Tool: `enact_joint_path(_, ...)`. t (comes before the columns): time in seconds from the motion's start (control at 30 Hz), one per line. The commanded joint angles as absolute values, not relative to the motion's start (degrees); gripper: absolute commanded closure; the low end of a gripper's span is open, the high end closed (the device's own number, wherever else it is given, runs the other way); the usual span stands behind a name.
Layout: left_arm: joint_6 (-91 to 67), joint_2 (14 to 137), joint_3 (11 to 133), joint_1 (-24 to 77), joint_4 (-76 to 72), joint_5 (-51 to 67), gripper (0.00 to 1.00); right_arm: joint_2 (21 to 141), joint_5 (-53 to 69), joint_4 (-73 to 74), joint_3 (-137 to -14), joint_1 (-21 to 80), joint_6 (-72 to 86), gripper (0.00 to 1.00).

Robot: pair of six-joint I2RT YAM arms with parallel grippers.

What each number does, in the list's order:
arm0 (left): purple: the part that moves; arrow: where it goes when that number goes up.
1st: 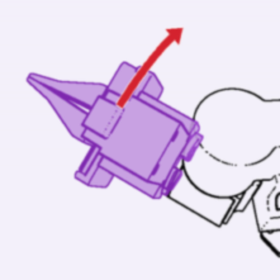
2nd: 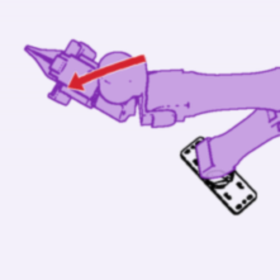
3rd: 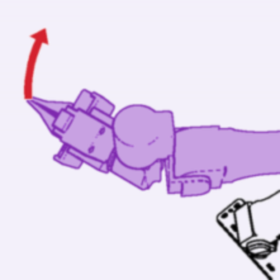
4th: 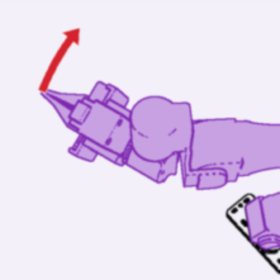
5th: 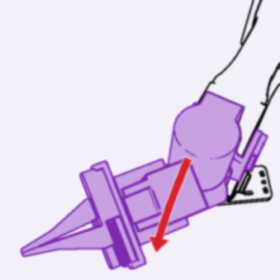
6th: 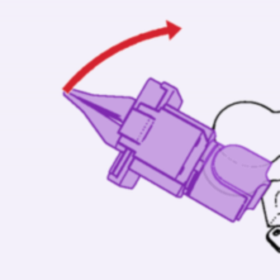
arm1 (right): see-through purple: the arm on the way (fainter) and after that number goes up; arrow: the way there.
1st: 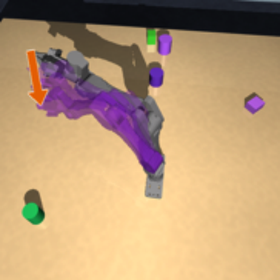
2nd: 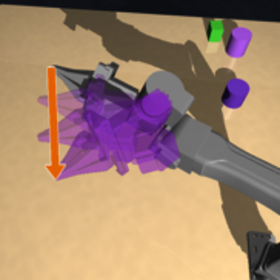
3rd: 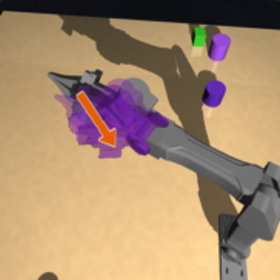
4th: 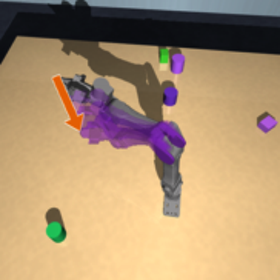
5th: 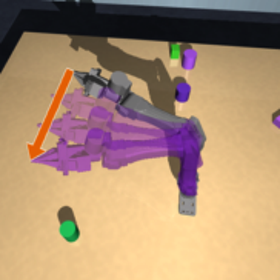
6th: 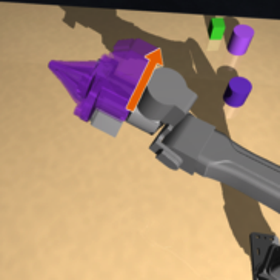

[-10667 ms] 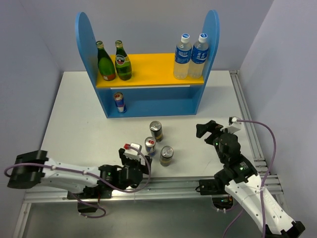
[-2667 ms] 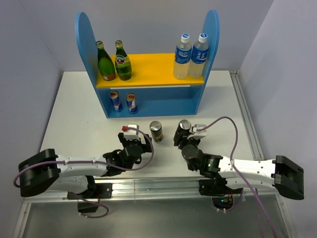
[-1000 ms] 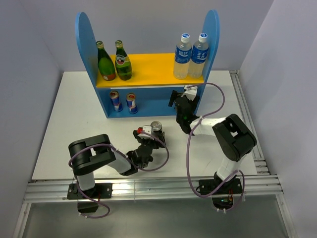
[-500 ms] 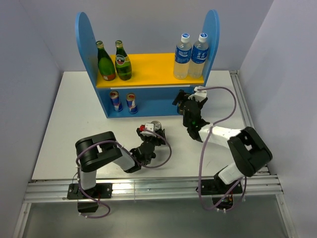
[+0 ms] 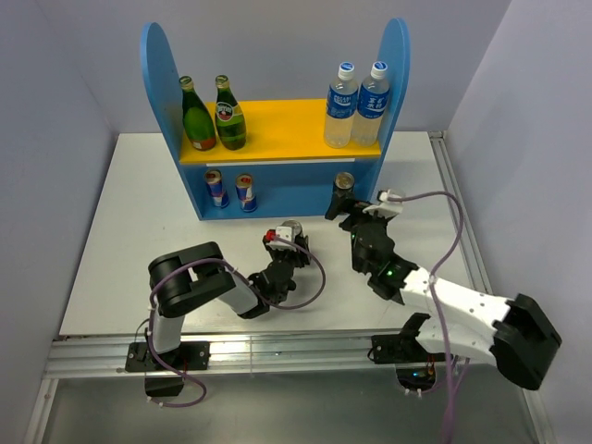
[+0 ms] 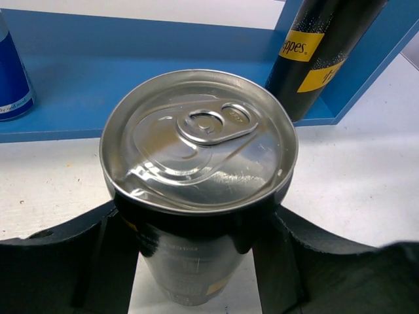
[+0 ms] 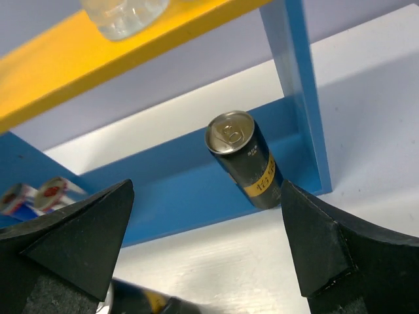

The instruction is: Place and organize the beverage onto the shelf

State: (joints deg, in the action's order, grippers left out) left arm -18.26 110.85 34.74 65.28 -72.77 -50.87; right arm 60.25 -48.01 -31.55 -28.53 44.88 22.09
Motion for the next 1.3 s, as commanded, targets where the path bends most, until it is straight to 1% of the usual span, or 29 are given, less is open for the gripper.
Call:
enact_joint_path(0.0,-17.0,109.7,36.3,65.0,-74.1,-51.0,1.0,52.8,-55.8,-21.2,-27.4,48.0,28.0,0.0)
enact_joint_path(0.1,-15.8,107.7,37.4,65.0,-71.8,-51.2,1.0,46.9,-58.4,-17.1,-25.1,51.6,29.2,0.0)
enact_joint_path(0.23,-13.3,106.3,40.9,64.7,-68.1,-50.9,1.0,41.0,-59.8,-10.7,-23.6,53.2,32.0,0.0)
enact_joint_path(0.43,-11.9,105.4,46.7,62.4,-63.2,-46.9,1.0,37.7,-60.4,-8.4,-22.9,53.6,32.3,0.0)
enact_joint_path(0.63,-10.3,106.8,53.0,57.6,-60.1,-43.8,1.0,36.7,-60.6,-9.1,-21.8,53.6,31.9,0.0)
enact_joint_path(0.87,-12.3,112.7,61.9,53.2,-56.6,-39.5,1.0,36.6,-60.5,-9.9,-21.7,53.5,31.3,0.0)
enact_joint_path(1.07,-13.9,122.1,72.1,51.1,-54.8,-38.0,1.0,36.4,-60.4,-9.8,-21.6,53.6,31.7,0.0)
enact_joint_path(1.27,-17.2,126.4,77.2,50.3,-51.8,-35.9,1.0,33.7,-60.5,-9.8,-20.7,53.6,31.3,0.0)
